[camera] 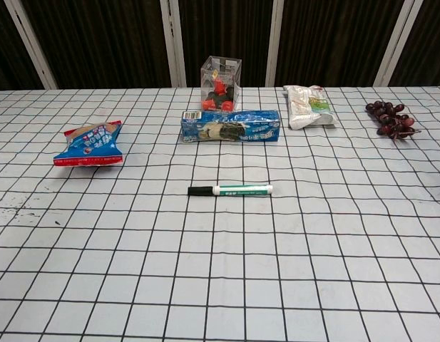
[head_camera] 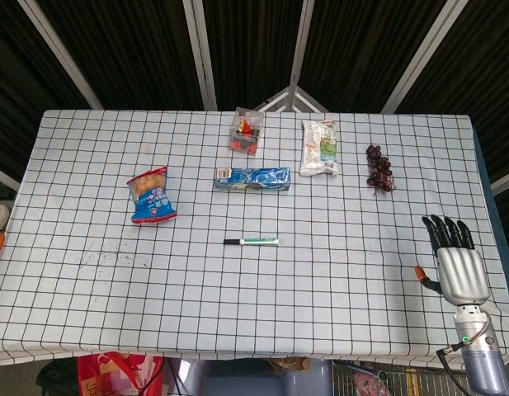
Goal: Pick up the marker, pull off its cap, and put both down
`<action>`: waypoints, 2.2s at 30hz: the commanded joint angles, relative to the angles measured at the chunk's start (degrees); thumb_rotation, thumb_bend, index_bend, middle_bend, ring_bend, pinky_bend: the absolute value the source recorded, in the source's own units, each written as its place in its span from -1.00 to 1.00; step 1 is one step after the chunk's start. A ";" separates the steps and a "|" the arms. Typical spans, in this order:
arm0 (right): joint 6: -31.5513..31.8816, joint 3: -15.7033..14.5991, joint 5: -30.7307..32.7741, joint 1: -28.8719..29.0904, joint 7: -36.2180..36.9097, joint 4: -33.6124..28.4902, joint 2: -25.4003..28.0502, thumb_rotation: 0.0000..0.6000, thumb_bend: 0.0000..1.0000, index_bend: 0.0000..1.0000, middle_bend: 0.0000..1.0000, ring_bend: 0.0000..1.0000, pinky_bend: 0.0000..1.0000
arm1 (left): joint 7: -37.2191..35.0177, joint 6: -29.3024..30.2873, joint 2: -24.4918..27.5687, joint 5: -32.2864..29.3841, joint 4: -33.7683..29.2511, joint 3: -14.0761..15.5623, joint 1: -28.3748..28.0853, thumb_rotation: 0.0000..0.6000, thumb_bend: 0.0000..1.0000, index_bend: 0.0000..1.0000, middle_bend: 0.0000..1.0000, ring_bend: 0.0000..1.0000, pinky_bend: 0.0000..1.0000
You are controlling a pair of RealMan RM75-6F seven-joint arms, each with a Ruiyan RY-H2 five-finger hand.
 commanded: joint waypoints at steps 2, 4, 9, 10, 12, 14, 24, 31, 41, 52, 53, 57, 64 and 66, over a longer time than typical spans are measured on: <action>-0.37 0.11 0.09 0.10 -0.32 0.58 -0.59 1.00 -0.38 -0.88 -0.84 -0.93 -1.00 | 0.01 0.01 -0.19 -0.09 0.40 0.22 0.24 1.00 -0.04 -0.98 -1.00 -1.00 -0.97; -0.52 0.26 0.36 0.15 -0.58 0.87 -1.10 1.00 -0.38 -0.88 -0.84 -0.93 -1.00 | 0.00 0.21 -0.34 -0.04 0.59 0.34 0.40 1.00 -0.04 -0.98 -1.00 -1.00 -0.97; -0.82 0.87 1.72 0.28 -1.22 0.89 -3.04 1.00 -0.38 -0.88 -0.85 -0.93 -1.00 | -0.92 1.75 -1.02 0.37 1.62 0.51 1.08 1.00 -0.04 -0.98 -1.00 -1.00 -0.97; -0.84 0.99 1.94 0.36 -1.64 0.76 -3.43 1.00 -0.38 -0.88 -0.85 -0.93 -1.00 | -1.26 2.04 -1.22 0.38 1.96 0.48 1.21 1.00 -0.04 -0.98 -1.00 -1.00 -0.97; -1.15 0.96 2.02 0.67 -2.71 0.33 -4.14 1.00 -0.38 -0.87 -0.85 -0.93 -1.00 | -1.87 2.11 -1.42 0.35 2.44 0.48 1.30 1.00 -0.04 -0.98 -1.00 -1.00 -0.97; -1.65 0.99 2.24 1.06 -3.74 -0.13 -4.82 1.00 -0.38 -0.82 -0.85 -0.93 -1.00 | -2.09 1.88 -1.51 0.25 2.93 0.46 1.27 1.00 -0.05 -0.98 -1.00 -1.00 -0.97; -4.52 2.38 4.77 4.28 -9.30 -1.43 -9.89 1.00 -0.38 -0.59 -0.88 -0.98 -1.00 | -2.61 0.70 -2.41 -0.30 4.94 0.34 0.94 1.00 -0.04 -0.98 -1.00 -1.00 -0.97; -3.92 5.57 8.09 8.41 -18.68 -4.69 -15.77 1.00 -0.38 -0.41 -0.89 -0.99 -1.00 | -2.58 -0.18 -3.20 -0.24 5.99 0.59 0.60 1.00 -0.04 -0.98 -1.00 -1.00 -0.97; -6.96 11.80 20.32 18.74 -31.64 -2.30 -29.02 1.00 -0.38 -0.28 -0.89 -0.99 -1.00 | -4.17 -1.22 -3.99 -0.89 9.30 0.69 0.91 1.00 -0.05 -0.98 -1.00 -1.00 -0.97; -10.73 13.02 27.20 25.21 -33.43 9.26 -38.13 1.00 -0.38 -0.23 -0.89 -0.99 -1.00 | -6.92 -2.34 -4.45 -2.01 13.28 0.13 1.22 1.00 -0.05 -0.98 -1.00 -1.00 -0.97; -11.09 13.00 27.43 25.58 -33.07 10.48 -38.73 1.00 -0.38 -0.22 -0.89 -0.99 -1.00 | -7.00 -2.38 -4.61 -1.95 13.59 0.15 1.16 1.00 -0.05 -0.98 -1.00 -1.00 -0.97; -11.77 12.72 27.55 26.54 -32.23 13.39 -40.10 1.00 -0.38 -0.21 -0.89 -0.99 -1.00 | -6.78 -2.79 -5.11 -1.70 14.26 0.33 0.87 1.00 -0.05 -0.98 -1.00 -1.00 -0.97; -13.07 12.69 27.95 28.53 -30.80 18.17 -42.98 1.00 -0.38 -0.18 -0.89 -0.99 -1.00 | -5.59 -3.66 -5.91 -1.38 14.29 0.46 0.02 1.00 -0.04 -0.98 -1.00 -1.00 -0.97; -13.27 12.73 28.16 28.94 -30.64 18.84 -43.50 1.00 -0.38 -0.18 -0.89 -0.99 -1.00 | -5.39 -3.79 -5.94 -1.39 14.10 0.41 -0.12 1.00 -0.04 -0.98 -1.00 -1.00 -0.97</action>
